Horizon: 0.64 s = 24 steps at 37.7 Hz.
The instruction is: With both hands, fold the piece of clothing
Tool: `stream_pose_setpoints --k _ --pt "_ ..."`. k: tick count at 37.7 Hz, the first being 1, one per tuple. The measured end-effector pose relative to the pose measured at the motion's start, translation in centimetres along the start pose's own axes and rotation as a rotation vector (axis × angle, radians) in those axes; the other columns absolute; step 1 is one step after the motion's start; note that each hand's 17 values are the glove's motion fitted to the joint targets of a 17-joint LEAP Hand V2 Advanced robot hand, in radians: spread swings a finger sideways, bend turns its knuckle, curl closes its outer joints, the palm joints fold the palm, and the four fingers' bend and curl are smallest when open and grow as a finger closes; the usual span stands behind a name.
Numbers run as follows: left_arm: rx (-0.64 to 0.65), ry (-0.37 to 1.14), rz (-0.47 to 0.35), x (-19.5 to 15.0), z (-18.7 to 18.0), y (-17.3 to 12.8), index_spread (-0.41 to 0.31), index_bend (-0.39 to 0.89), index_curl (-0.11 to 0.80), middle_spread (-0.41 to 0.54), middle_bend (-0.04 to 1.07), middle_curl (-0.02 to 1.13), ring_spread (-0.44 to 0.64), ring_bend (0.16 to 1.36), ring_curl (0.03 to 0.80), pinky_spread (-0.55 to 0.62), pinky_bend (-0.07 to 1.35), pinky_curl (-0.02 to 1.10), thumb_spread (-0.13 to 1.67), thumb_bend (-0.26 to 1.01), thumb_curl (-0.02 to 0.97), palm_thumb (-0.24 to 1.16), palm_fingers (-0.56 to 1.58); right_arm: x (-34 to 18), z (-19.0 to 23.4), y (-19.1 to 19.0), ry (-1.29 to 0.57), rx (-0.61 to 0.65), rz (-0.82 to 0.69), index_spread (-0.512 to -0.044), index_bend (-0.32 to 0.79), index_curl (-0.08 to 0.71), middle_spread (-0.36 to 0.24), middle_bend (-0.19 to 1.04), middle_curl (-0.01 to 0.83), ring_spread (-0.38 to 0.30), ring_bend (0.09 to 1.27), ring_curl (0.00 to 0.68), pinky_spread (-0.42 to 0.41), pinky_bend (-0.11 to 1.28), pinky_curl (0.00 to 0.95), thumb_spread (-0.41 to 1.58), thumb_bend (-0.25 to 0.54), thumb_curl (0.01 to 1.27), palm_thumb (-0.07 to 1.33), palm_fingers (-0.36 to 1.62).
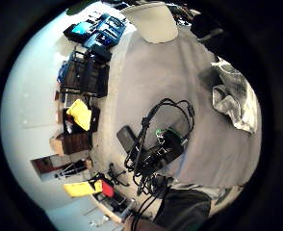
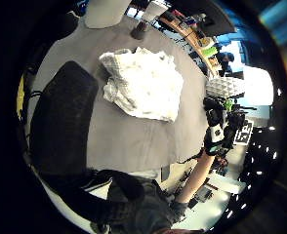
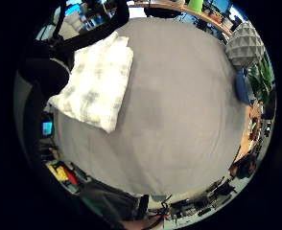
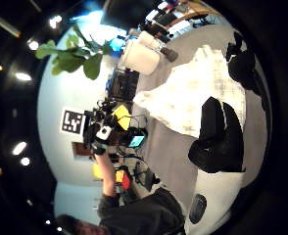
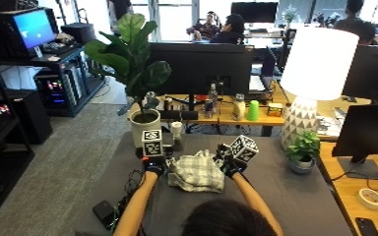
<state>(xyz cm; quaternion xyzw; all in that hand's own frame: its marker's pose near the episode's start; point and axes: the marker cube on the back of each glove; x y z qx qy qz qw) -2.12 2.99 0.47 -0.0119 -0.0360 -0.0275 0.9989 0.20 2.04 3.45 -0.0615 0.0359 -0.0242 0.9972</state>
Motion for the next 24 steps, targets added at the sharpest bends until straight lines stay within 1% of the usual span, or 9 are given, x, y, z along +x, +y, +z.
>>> stream_pose_setpoints --k 5,7,10,13,20,21,24 --pt "0.008 -0.005 0.005 0.1 0.2 -0.5 -0.111 0.19 0.429 0.051 0.13 0.24 0.09 0.50 0.321 0.20 0.24 0.34 1.44 0.01 0.145 0.13 0.46 1.3 0.4 -1.1 0.010 -0.026 0.056 -0.176 0.11 0.270 -0.038 0.27 0.447 -0.104 0.39 0.407 0.011 0.27 0.384 1.26 0.156 0.43 0.85 1.00" --pt "0.010 -0.006 0.006 0.1 0.1 -0.5 -0.111 0.19 0.430 0.051 0.14 0.24 0.09 0.50 0.321 0.20 0.24 0.34 1.44 0.00 0.146 0.13 0.45 0.7 0.2 -0.5 0.002 -0.041 0.071 -0.176 0.11 0.270 -0.038 0.27 0.448 -0.101 0.39 0.409 0.012 0.27 0.385 1.26 0.149 0.44 0.85 1.00" --pt "0.009 -0.001 0.007 0.2 0.1 -0.6 -0.111 0.19 0.431 0.051 0.14 0.24 0.09 0.50 0.322 0.20 0.24 0.34 1.44 0.00 0.147 0.14 0.45 0.0 -0.1 -0.2 0.002 -0.018 0.034 -0.176 0.11 0.270 -0.038 0.27 0.449 -0.101 0.39 0.411 0.012 0.26 0.386 1.27 0.139 0.44 0.86 1.00" --pt "-0.001 -0.002 0.005 0.3 0.2 -0.6 -0.111 0.19 0.432 0.051 0.14 0.24 0.09 0.50 0.324 0.20 0.24 0.34 1.45 0.00 0.148 0.14 0.45 0.5 0.2 -1.1 0.010 0.016 -0.020 -0.176 0.11 0.270 -0.038 0.27 0.450 -0.096 0.39 0.412 0.012 0.26 0.388 1.27 0.129 0.44 0.86 1.00" --pt "-0.005 -0.009 0.000 0.3 0.3 -0.8 -0.111 0.19 0.434 0.050 0.14 0.24 0.09 0.50 0.326 0.20 0.24 0.35 1.45 0.00 0.150 0.14 0.45 3.9 1.6 -4.9 0.070 0.072 -0.030 -0.176 0.11 0.269 -0.038 0.26 0.453 -0.093 0.39 0.416 0.013 0.25 0.390 1.27 0.108 0.45 0.87 1.00" --pt "-0.004 -0.005 0.003 0.4 0.3 -0.8 -0.111 0.19 0.434 0.050 0.14 0.24 0.09 0.50 0.326 0.20 0.24 0.35 1.45 0.00 0.150 0.14 0.45 3.7 1.6 -4.7 0.068 0.069 -0.027 -0.176 0.11 0.269 -0.038 0.26 0.453 -0.093 0.39 0.416 0.013 0.25 0.391 1.27 0.105 0.45 0.88 1.00" --pt "-0.002 0.007 0.013 0.6 0.3 -0.7 -0.111 0.19 0.435 0.050 0.14 0.24 0.09 0.50 0.327 0.20 0.24 0.35 1.45 0.00 0.150 0.14 0.45 1.6 0.8 -2.3 0.032 0.026 -0.002 -0.176 0.11 0.269 -0.039 0.26 0.455 -0.093 0.38 0.417 0.013 0.25 0.392 1.27 0.096 0.45 0.88 1.00"
